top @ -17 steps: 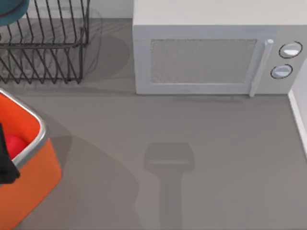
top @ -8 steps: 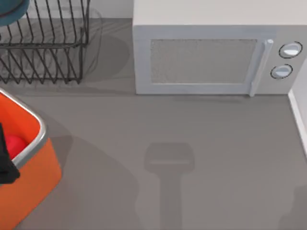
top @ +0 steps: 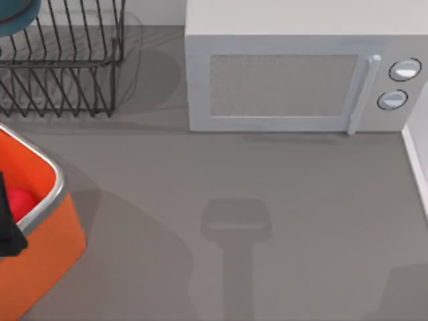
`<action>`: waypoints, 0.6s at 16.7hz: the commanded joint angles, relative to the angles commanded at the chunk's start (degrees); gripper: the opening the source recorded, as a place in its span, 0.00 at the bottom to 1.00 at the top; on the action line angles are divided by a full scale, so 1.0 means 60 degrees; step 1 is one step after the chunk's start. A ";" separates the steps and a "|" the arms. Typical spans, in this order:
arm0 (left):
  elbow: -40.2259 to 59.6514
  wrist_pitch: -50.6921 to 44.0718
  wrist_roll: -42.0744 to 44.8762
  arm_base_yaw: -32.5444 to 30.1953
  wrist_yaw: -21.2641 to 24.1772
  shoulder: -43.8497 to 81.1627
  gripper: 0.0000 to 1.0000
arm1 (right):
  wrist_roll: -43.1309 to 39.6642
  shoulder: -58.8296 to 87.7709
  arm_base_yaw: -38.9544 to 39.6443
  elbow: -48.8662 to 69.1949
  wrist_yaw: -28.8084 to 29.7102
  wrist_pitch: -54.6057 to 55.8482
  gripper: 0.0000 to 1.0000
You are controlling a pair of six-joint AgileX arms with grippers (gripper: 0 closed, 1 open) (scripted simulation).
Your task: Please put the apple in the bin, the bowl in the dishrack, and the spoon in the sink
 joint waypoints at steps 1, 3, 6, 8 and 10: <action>0.0000 0.0000 0.0000 0.0000 0.0000 0.0000 1.00 | 0.0000 0.0002 0.0000 0.0002 0.0000 -0.0001 0.00; 0.0000 0.0000 0.0000 0.0000 0.0000 0.0000 1.00 | 0.0060 0.0265 0.0042 0.0299 0.0002 -0.0129 0.00; 0.0000 0.0000 0.0000 0.0000 0.0000 0.0000 1.00 | 0.0283 0.1323 0.0241 0.1502 0.0012 -0.0608 0.00; 0.0000 0.0000 0.0000 0.0000 0.0000 0.0000 1.00 | 0.0501 0.2382 0.0459 0.2799 0.0022 -0.1084 0.00; 0.0000 0.0000 0.0000 0.0000 0.0000 0.0000 1.00 | 0.0766 0.3638 0.0733 0.4484 0.0033 -0.1651 0.00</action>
